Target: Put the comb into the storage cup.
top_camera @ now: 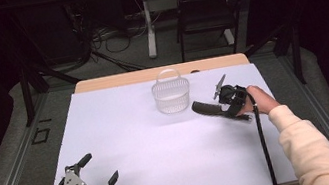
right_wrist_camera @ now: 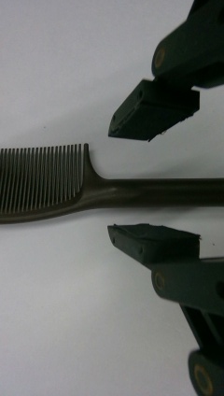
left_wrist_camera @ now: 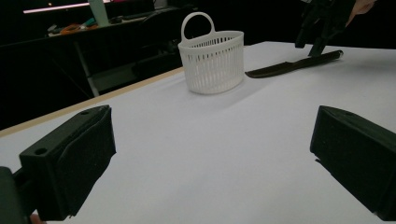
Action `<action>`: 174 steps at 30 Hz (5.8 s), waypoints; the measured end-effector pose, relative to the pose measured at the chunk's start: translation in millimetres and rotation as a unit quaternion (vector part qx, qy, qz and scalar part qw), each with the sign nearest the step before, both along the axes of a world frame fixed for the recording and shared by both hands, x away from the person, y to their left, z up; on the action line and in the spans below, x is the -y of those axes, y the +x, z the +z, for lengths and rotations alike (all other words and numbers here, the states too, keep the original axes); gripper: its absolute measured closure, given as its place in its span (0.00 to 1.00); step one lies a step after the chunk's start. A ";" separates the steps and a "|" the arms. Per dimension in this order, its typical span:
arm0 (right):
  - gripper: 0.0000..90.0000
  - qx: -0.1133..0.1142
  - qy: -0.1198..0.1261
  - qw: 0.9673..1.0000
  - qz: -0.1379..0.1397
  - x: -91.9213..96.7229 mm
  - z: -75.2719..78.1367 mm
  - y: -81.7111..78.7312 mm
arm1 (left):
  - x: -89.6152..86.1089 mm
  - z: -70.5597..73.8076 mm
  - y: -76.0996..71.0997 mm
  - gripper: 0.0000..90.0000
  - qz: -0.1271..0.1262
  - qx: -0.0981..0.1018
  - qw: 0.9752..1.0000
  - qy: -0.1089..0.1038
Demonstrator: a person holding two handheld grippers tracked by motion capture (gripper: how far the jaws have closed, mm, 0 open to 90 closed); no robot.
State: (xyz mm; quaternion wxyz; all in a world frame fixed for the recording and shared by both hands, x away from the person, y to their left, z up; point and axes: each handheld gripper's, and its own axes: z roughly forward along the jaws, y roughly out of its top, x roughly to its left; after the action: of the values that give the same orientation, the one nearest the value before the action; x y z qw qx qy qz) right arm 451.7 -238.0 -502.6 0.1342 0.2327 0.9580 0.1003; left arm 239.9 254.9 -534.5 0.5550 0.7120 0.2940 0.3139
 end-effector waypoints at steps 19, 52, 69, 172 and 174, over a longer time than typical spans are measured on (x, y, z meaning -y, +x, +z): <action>0.72 -0.059 -0.092 0.994 0.012 -14.6 -17.2 12.4 | -0.9 0.0 0.0 0.00 -0.003 -0.001 1.000 -0.005; 0.80 -0.047 -0.042 0.998 -0.011 -6.4 -4.9 6.8 | -0.9 -0.1 0.3 0.00 -0.003 -0.003 1.000 -0.003; 0.80 -0.033 0.012 0.999 -0.038 10.7 10.0 -5.6 | -1.1 0.0 0.3 0.00 -0.001 -0.002 1.000 -0.003; 0.80 0.181 0.266 0.940 -0.110 -5.8 33.7 -53.6 | -1.4 0.3 1.1 0.00 0.005 -0.003 1.000 -0.001; 0.80 0.181 0.264 0.941 -0.108 -8.5 35.6 -52.4 | -1.7 0.3 1.0 0.00 0.007 -0.003 1.000 -0.001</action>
State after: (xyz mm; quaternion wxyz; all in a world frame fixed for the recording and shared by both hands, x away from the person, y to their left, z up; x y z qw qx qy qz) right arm 399.4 -229.5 -467.0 0.2492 0.3393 0.8259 0.3750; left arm 240.9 256.6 -534.3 0.5523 0.7107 0.3009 0.3151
